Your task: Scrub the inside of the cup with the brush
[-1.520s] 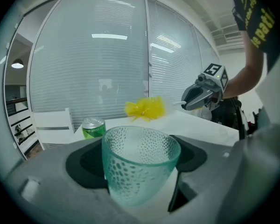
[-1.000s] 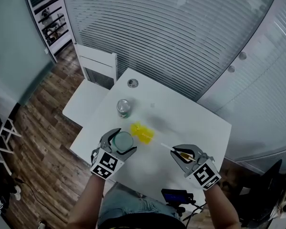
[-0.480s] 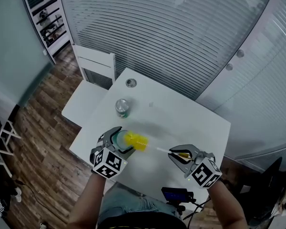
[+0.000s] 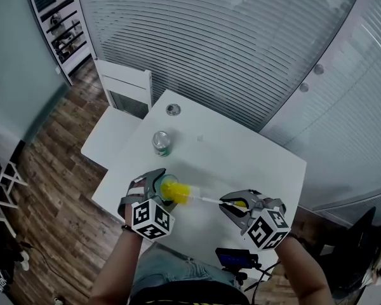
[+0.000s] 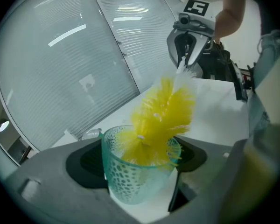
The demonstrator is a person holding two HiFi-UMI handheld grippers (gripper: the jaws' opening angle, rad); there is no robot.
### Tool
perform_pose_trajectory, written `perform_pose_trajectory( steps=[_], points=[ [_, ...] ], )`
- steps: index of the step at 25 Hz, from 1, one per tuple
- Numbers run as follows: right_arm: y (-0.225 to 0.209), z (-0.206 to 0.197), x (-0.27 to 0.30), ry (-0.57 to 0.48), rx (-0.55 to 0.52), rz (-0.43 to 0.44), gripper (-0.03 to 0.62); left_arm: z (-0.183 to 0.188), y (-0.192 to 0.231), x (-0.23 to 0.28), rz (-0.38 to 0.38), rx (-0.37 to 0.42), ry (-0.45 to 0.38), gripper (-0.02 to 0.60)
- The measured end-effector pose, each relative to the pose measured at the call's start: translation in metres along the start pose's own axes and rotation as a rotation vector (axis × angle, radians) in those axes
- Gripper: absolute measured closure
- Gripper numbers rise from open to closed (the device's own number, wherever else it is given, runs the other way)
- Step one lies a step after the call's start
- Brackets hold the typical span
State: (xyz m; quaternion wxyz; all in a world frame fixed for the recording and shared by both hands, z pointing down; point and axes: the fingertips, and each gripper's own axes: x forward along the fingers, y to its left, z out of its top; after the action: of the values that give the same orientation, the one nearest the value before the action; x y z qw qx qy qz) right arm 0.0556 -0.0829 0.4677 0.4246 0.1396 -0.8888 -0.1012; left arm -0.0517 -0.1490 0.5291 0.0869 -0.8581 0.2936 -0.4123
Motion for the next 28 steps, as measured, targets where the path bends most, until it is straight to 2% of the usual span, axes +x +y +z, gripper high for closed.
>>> perform_pose_trajectory(
  steps=[11, 17, 28],
  points=[
    [-0.002, 0.004, 0.005, 0.032, -0.036, 0.051, 0.559, 0.002, -0.014, 0.003, -0.031, 0.115, 0.057, 0.164],
    [0.004, 0.014, 0.011, 0.044, -0.064, 0.071, 0.559, 0.008, -0.025, 0.002, -0.069, 0.119, 0.057, 0.164],
    [0.0, 0.029, 0.021, 0.074, -0.103, 0.054, 0.559, 0.01, -0.028, 0.007, -0.081, 0.164, 0.101, 0.164]
  ],
)
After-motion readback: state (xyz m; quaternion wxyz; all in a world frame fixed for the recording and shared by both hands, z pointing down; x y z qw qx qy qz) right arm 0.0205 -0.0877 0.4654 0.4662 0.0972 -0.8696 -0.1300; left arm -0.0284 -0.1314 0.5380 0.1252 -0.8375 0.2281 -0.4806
